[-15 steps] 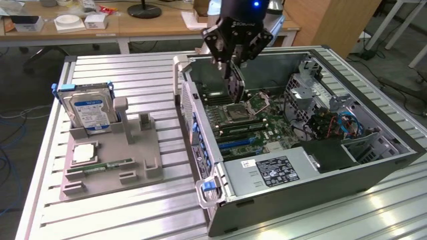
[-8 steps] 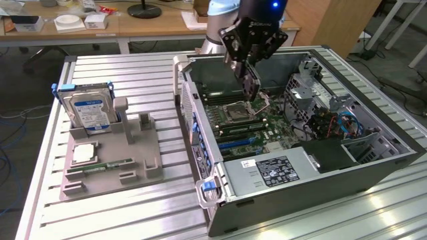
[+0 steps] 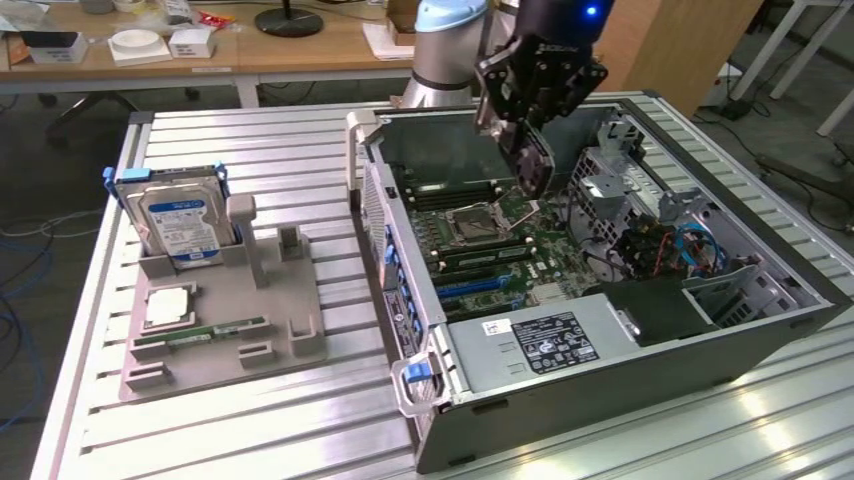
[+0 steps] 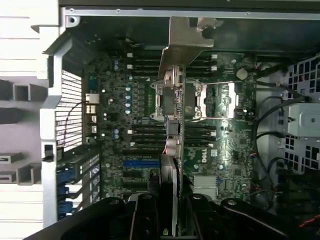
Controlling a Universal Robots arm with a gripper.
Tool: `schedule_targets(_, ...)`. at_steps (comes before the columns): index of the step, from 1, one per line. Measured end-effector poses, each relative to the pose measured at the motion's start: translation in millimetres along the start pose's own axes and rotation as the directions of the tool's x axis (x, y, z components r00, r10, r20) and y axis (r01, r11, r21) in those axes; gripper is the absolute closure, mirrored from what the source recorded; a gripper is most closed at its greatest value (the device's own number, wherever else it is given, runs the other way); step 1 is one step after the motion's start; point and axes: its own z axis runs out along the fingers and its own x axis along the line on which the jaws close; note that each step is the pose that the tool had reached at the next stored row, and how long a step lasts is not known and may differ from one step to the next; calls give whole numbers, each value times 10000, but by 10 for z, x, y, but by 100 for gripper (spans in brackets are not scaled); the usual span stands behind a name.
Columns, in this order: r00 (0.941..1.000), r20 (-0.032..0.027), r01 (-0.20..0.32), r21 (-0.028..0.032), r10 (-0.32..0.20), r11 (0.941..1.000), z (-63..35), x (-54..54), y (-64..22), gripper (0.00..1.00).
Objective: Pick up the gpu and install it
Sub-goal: 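Pick up the gpu and move the gpu toward the slot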
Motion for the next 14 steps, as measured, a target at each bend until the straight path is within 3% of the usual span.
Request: schedule_targets(14, 10000, -1, 0, 2, 0, 10000, 52, -634, 5, 73)
